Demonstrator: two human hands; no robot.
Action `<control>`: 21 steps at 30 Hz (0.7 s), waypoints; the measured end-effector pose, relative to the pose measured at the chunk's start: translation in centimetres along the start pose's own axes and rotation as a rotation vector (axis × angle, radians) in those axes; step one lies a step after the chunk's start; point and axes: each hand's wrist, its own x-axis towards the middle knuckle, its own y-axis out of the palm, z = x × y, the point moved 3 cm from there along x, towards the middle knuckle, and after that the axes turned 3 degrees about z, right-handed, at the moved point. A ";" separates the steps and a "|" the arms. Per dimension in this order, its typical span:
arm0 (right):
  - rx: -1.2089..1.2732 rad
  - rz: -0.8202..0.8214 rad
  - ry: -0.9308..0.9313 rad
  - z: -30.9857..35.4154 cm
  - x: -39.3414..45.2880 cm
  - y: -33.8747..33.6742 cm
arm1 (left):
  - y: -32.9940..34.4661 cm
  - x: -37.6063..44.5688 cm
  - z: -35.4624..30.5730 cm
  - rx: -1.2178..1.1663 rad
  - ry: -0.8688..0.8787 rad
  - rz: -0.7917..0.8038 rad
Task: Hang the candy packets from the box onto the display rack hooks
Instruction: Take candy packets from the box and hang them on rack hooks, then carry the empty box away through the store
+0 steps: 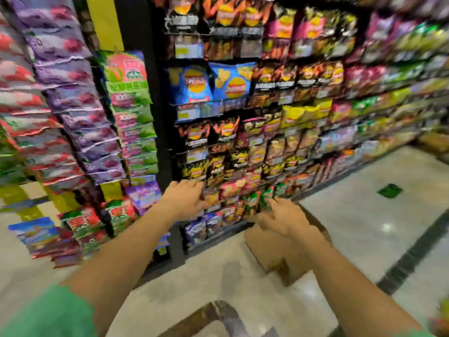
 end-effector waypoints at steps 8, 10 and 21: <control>0.102 0.008 0.406 -20.9 -3.2 1.7 | 0.2 16.8 -17.4 -0.006 0.323 0.080; 0.134 0.018 0.495 -25.4 -4.4 2.1 | 0.2 21.0 -21.8 -0.004 0.389 0.083; 0.231 -0.050 0.787 -47.5 -8.2 2.1 | -3.5 35.4 -46.2 -0.033 0.669 0.084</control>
